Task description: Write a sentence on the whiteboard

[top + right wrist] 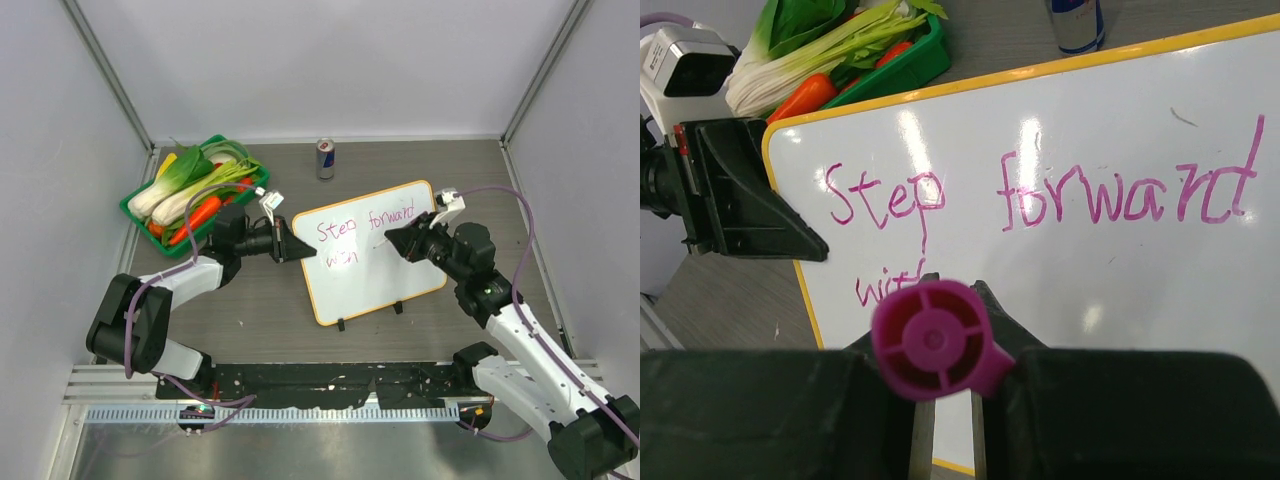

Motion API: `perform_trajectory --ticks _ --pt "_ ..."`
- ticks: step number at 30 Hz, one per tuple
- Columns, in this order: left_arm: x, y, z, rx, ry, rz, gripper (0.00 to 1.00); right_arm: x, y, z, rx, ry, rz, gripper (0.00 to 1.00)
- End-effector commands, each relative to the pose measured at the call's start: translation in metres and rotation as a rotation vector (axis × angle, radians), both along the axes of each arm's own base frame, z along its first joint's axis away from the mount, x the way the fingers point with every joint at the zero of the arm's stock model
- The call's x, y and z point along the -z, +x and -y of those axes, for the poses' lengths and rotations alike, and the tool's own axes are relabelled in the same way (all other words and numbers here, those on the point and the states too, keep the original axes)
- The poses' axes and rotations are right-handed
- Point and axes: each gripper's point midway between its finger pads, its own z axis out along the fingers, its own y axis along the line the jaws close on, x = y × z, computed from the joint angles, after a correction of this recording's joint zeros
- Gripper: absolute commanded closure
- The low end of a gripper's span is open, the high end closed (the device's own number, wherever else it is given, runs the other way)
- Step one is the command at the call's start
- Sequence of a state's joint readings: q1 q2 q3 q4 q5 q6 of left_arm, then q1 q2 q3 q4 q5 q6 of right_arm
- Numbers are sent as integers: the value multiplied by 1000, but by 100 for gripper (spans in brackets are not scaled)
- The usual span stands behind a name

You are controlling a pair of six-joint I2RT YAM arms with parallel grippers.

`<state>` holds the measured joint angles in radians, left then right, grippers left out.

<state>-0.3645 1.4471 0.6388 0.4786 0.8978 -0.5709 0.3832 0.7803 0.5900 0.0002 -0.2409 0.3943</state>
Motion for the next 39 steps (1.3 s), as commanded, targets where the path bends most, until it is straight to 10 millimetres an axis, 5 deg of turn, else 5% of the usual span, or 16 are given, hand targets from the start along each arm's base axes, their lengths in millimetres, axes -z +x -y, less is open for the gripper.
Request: perform_trajectory --ticks 1,22,39 --pt "59 -11 -12 5 172 -9 100 -19 15 -1 45 18 92 98" --pt "58 -12 -11 13 159 -14 100 -23 39 -3 264 -38 136 99" --pt "58 -13 -10 21 152 -18 100 9 46 -4 275 -91 61 99"
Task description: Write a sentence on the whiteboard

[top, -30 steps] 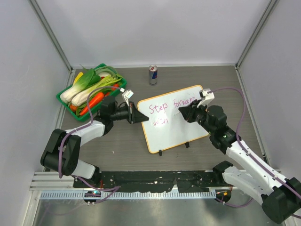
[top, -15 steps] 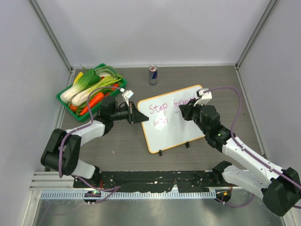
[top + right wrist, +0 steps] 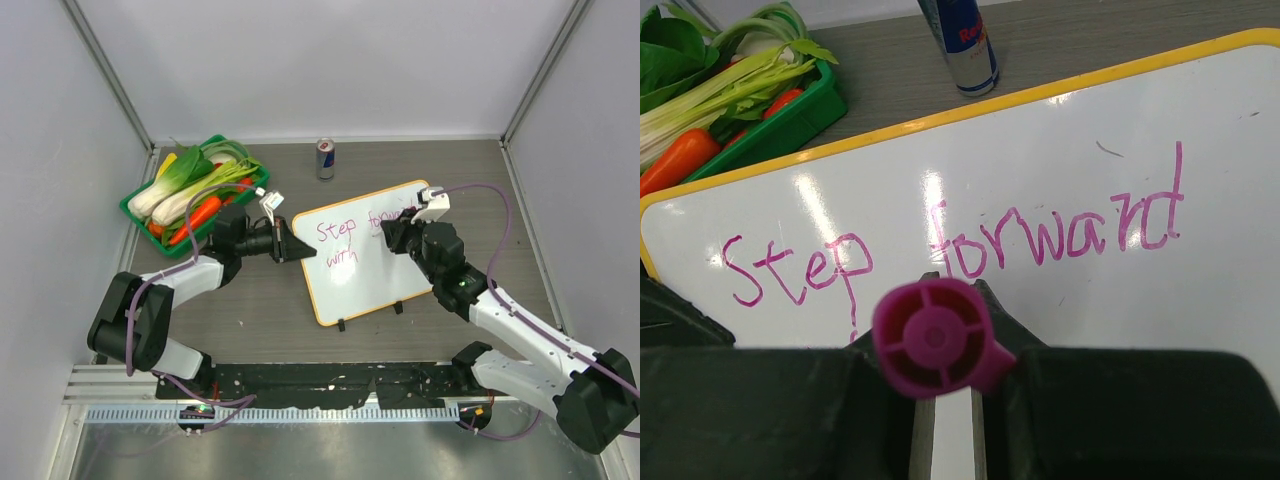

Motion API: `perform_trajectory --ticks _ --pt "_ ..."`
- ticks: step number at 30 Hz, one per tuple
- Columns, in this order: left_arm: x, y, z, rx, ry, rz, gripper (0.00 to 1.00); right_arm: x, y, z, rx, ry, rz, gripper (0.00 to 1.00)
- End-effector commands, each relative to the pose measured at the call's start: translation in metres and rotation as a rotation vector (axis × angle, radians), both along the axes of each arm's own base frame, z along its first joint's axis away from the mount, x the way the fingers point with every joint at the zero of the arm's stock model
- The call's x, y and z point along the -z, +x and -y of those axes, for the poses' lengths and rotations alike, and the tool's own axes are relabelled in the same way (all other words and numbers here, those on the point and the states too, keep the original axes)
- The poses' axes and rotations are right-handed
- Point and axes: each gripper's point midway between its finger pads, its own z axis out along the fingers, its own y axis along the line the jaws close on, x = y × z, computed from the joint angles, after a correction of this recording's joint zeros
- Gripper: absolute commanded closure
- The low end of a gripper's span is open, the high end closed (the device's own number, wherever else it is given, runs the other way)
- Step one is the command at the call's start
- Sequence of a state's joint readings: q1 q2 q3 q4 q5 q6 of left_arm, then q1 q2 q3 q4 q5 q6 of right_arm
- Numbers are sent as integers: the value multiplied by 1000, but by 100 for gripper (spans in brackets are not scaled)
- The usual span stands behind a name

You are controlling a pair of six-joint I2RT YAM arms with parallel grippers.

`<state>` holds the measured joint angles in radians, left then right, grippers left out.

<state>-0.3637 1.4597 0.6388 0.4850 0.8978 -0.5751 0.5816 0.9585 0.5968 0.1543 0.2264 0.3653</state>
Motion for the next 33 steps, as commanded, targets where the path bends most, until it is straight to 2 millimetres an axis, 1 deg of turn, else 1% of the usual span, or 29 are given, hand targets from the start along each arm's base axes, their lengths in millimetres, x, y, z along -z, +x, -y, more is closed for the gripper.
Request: perform_trajectory --ticks 1,15,33 --pt "55 -14 -10 23 150 -9 100 -9 5 -1 20 23 21 98" --pt "56 -14 -9 27 149 -13 100 10 -8 0 -10 1 -33 99" --pt "57 -14 -8 33 148 -17 100 26 -25 1 -40 11 -76 98"
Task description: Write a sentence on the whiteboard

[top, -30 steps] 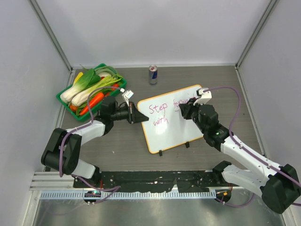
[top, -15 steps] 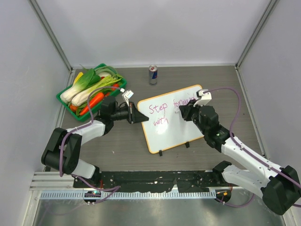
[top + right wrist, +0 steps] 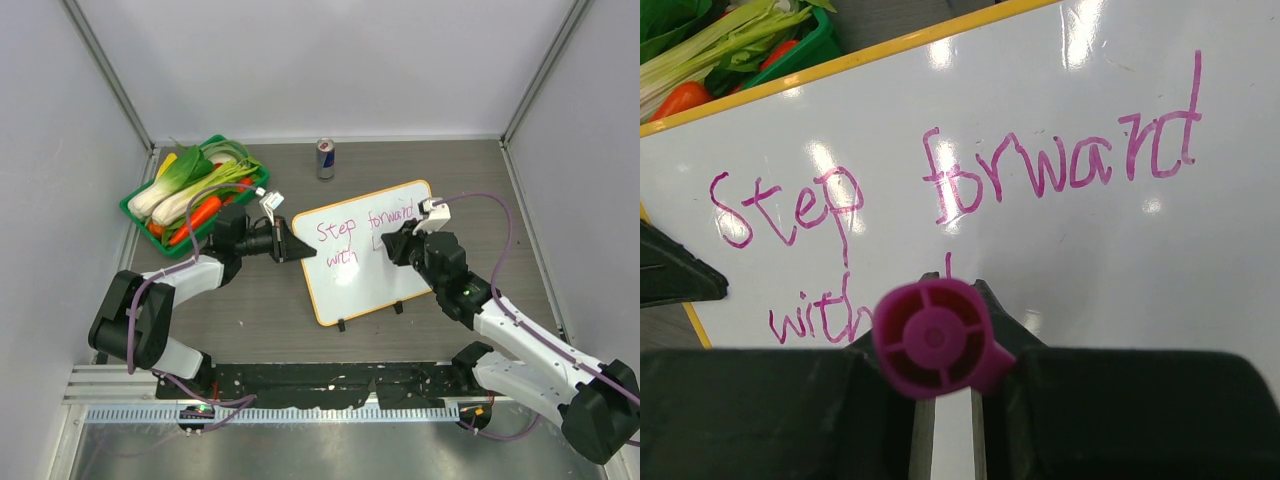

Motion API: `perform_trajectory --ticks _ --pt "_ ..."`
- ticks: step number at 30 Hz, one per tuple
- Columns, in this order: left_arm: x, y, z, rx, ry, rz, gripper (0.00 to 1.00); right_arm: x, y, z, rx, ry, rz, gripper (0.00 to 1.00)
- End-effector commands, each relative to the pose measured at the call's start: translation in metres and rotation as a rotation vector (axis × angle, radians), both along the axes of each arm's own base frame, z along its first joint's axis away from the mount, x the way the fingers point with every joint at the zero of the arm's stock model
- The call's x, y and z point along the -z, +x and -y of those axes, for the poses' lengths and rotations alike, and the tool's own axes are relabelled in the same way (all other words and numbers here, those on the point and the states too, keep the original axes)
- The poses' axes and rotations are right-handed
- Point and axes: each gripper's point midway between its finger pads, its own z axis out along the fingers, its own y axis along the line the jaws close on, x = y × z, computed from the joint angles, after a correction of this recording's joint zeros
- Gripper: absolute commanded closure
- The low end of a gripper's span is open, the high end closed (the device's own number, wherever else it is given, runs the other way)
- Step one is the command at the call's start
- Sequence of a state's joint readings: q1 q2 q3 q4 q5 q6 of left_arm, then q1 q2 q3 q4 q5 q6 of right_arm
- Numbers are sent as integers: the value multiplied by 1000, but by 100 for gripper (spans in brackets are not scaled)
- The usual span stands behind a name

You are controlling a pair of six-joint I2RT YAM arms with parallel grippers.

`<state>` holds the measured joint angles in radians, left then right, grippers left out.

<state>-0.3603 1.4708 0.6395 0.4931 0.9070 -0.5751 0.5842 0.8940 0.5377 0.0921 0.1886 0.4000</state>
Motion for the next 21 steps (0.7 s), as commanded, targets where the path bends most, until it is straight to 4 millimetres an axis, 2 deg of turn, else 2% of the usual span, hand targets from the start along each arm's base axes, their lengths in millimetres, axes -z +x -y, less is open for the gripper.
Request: perform_trajectory --ticks 1,6,13,21 --pt "54 -14 -8 27 150 -12 100 4 -6 -1 -10 4 -11 99" --pt "56 -14 -8 30 151 -16 100 -1 -3 -1 -1 7 6 98" --pt "55 -14 -7 33 150 -17 100 -21 8 -2 24 13 54 98" --pt "55 -14 -7 33 150 -17 100 -29 17 4 73 5 75 99"
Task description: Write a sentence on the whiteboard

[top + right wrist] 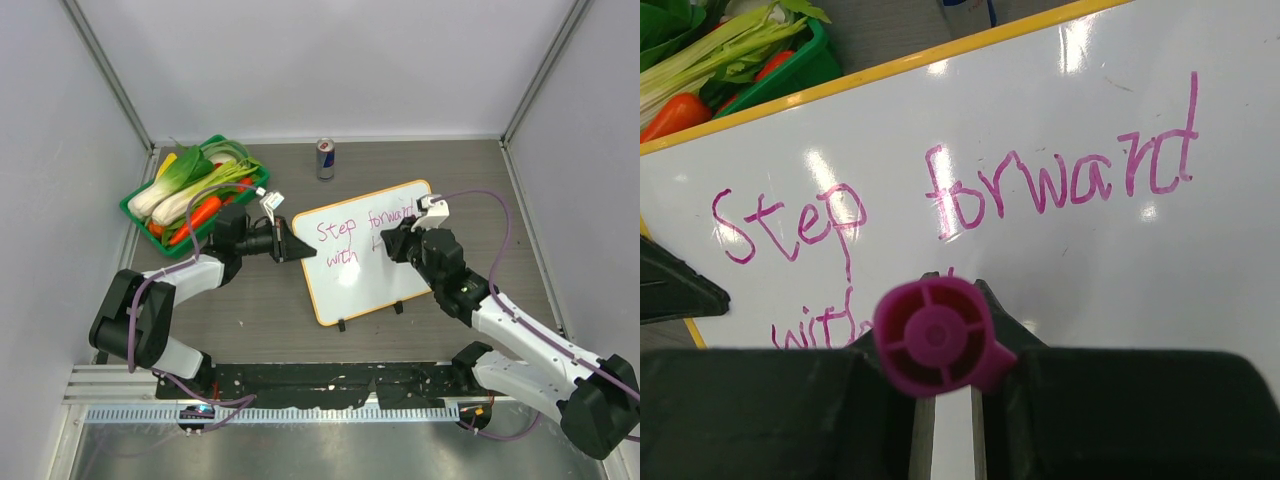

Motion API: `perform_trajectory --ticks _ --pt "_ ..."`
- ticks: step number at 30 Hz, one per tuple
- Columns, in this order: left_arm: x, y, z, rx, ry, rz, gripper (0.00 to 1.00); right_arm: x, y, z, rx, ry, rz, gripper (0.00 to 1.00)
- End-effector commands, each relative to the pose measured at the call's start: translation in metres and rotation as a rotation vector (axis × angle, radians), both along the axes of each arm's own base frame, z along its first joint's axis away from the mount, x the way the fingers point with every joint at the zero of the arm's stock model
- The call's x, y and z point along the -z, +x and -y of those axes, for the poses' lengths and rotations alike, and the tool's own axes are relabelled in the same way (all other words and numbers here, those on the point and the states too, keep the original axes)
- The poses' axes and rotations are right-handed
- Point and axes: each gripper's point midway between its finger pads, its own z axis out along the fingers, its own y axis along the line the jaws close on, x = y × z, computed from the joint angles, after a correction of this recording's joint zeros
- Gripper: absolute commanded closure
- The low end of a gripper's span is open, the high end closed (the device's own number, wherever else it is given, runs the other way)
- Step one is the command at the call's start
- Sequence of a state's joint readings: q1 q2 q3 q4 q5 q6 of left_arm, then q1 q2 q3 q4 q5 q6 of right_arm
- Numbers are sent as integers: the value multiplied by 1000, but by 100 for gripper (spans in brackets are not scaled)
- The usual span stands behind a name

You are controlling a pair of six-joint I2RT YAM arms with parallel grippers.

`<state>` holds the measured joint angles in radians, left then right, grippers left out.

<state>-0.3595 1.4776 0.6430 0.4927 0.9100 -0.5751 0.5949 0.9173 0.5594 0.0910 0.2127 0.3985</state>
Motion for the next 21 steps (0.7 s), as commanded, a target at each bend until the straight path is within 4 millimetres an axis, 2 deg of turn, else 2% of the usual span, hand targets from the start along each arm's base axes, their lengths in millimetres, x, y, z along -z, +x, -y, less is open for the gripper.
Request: perform_trajectory --ticks 1,12,21 --pt "55 -15 -7 31 150 -14 100 -27 13 6 62 13 75 99" --pt "54 -16 -7 34 149 -11 100 -30 18 11 108 15 75 99" --pt "55 -15 -7 34 148 -14 100 -20 16 15 121 -4 46 99"
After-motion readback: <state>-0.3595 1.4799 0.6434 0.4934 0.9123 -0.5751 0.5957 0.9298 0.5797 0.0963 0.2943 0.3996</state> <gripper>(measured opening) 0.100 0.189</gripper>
